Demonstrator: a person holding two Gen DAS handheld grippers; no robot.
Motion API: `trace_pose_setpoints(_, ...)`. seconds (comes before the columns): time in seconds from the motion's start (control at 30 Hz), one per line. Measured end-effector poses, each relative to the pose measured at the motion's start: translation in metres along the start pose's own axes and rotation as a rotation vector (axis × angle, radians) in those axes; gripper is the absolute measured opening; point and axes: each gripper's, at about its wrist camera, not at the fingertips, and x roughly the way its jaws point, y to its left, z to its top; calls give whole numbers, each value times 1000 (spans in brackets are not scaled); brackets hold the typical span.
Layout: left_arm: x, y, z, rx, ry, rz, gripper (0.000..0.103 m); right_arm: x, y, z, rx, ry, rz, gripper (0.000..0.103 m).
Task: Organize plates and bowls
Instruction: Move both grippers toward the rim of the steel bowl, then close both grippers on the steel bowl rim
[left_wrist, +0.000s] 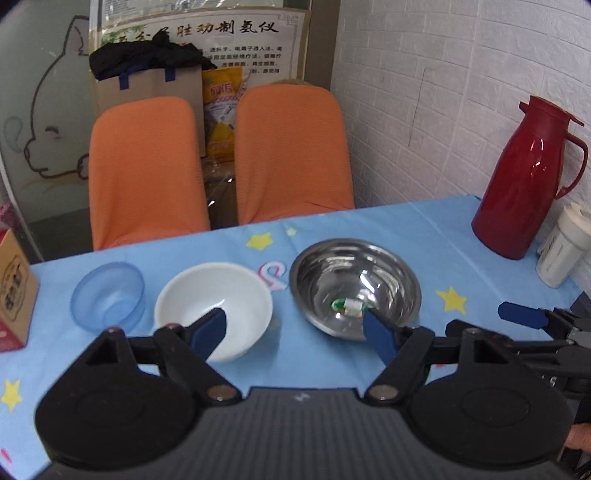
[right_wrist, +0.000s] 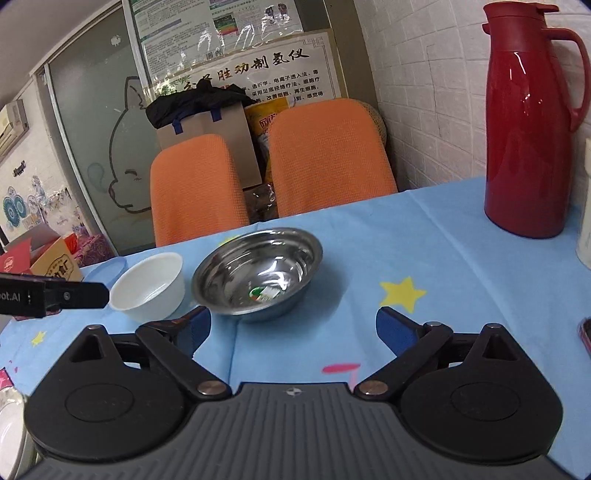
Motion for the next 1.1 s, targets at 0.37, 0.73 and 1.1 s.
trace_pose_setpoints(0.37, 131, -3, 52, -11, 145, -96, 74, 87, -16, 30, -37, 121, -45, 103)
trace_pose_setpoints(0.73, 162, -16, 38, 58, 205, -101, 65, 122, -12, 23, -36, 192, -6, 103)
trace_pose_setpoints(1.1, 146, -29, 26, 68, 225, -96, 46, 103, -4, 13, -114, 166, -24, 65)
